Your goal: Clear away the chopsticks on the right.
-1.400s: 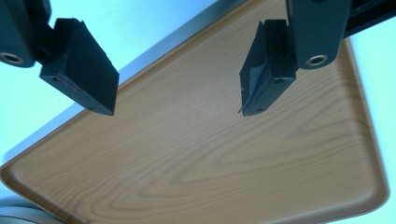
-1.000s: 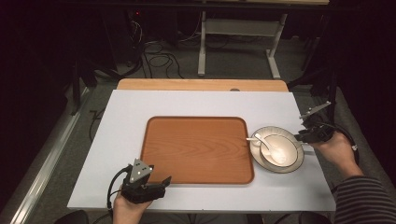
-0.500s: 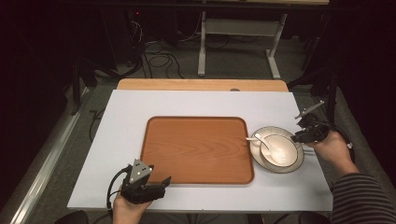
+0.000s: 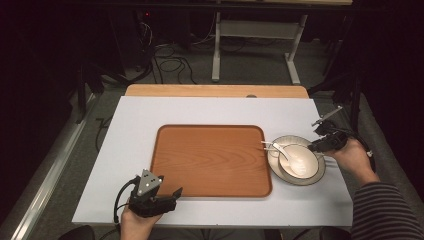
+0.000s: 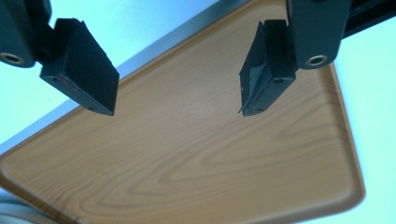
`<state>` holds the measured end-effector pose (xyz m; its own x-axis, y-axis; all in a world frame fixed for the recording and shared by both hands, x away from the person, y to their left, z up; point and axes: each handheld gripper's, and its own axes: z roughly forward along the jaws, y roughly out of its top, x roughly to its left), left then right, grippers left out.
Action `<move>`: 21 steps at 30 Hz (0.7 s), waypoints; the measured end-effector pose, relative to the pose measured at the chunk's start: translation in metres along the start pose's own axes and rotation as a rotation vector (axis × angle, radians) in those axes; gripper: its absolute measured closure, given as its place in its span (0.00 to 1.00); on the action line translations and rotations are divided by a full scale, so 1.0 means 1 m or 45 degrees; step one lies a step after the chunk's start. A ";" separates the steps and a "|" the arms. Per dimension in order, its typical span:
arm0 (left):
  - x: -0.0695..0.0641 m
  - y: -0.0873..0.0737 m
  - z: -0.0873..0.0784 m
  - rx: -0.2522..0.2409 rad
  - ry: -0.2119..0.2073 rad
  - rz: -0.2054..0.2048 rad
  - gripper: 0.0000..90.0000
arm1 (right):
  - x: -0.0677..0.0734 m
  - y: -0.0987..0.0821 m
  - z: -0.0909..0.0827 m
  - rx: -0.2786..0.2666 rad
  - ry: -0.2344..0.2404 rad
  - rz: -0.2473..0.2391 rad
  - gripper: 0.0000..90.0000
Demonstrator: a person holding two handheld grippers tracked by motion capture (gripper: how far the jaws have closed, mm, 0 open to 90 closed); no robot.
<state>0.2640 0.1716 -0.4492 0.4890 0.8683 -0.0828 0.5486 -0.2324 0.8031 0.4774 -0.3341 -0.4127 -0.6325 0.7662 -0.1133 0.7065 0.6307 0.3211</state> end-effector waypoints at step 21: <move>0.001 0.000 -0.001 -0.011 0.009 -0.004 0.32 | 0.008 0.004 0.003 0.015 0.030 -0.033 0.85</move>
<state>0.2634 0.1727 -0.4483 0.4824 0.8721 -0.0814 0.5443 -0.2257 0.8080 0.4761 -0.3252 -0.4152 -0.6578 0.7466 -0.0995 0.6934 0.6519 0.3069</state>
